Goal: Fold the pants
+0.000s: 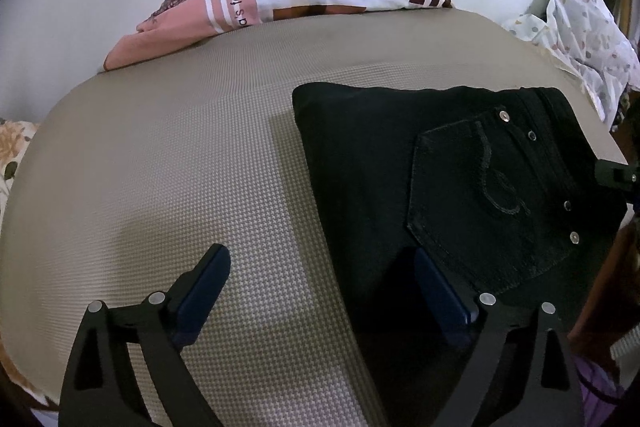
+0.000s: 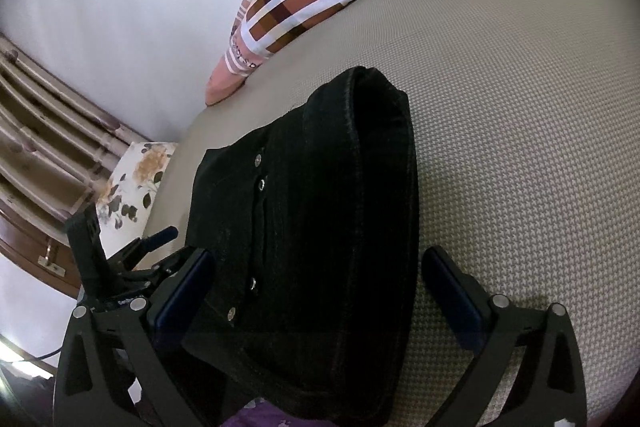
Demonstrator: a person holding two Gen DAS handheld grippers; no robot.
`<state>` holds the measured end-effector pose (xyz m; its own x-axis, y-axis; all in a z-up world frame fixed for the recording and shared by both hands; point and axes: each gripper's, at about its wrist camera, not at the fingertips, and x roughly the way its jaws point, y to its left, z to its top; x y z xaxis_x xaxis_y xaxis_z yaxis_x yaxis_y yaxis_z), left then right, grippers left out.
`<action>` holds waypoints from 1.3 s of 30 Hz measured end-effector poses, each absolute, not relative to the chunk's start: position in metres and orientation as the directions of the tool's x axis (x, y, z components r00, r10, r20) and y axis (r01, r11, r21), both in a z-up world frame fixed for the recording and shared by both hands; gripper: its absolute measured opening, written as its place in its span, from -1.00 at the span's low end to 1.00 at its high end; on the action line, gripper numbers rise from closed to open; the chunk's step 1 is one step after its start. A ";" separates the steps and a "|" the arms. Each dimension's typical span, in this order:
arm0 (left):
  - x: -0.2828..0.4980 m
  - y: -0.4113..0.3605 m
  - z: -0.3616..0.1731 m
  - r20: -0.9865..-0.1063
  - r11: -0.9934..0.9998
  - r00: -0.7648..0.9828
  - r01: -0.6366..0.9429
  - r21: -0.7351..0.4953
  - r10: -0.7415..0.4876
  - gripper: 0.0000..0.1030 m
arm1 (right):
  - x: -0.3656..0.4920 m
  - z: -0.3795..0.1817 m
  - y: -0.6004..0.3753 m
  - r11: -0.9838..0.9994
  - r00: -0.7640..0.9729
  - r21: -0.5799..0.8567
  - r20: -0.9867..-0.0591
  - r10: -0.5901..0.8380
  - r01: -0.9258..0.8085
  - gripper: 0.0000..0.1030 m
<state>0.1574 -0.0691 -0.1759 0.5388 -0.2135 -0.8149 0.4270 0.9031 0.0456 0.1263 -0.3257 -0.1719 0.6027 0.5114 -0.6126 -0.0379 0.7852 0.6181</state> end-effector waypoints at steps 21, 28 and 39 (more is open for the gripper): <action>0.174 -0.036 -0.191 -0.814 0.835 0.335 0.464 -0.296 -0.475 0.84 | 0.125 -0.172 -0.333 0.755 0.610 0.655 -0.585 0.534 -0.032 0.99; 0.169 -0.039 -0.191 -0.801 0.817 0.339 0.498 -0.291 -0.493 0.82 | 0.121 -0.173 -0.338 0.719 0.590 0.695 -0.571 0.571 -0.023 0.99; 0.166 -0.068 -0.193 -0.775 0.720 0.252 0.605 -0.342 -0.579 0.80 | 0.126 -0.172 -0.326 0.715 0.531 0.693 -0.574 0.623 -0.090 1.00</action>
